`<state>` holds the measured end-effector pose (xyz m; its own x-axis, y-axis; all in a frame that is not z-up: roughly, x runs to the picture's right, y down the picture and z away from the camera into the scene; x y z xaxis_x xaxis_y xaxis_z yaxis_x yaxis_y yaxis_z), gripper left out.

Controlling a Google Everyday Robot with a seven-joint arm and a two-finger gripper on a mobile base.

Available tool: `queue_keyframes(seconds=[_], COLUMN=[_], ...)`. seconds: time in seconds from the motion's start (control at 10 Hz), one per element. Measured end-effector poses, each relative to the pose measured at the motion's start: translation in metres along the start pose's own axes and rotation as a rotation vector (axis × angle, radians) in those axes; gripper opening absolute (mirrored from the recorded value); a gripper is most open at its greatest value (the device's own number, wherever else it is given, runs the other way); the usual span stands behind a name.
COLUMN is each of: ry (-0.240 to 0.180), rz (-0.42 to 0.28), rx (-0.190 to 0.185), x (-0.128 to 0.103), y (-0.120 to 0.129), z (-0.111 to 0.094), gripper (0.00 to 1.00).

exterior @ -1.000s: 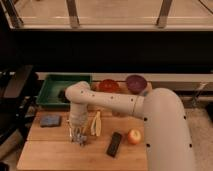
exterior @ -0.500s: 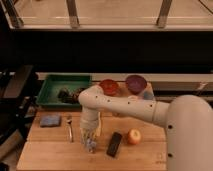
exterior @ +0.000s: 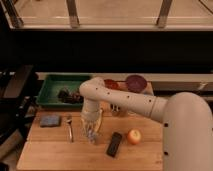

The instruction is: Wipe table surface with towel

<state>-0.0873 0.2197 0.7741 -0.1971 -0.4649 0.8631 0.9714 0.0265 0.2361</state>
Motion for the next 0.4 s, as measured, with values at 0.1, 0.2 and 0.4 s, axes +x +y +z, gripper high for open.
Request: queue_keyframes(seconds=[0.1, 0.2, 0.4], ry=[-0.003, -0.003, 0.009], rz=[-0.023, -0.030, -0.028], rx=[-0.012, -0.014, 0.005], x=[0.005, 0.005, -0.010], y=[-0.017, -0.030, -0.047], z=[0.006, 0.011, 0.020], gripper=[0.08, 0.08, 0.08])
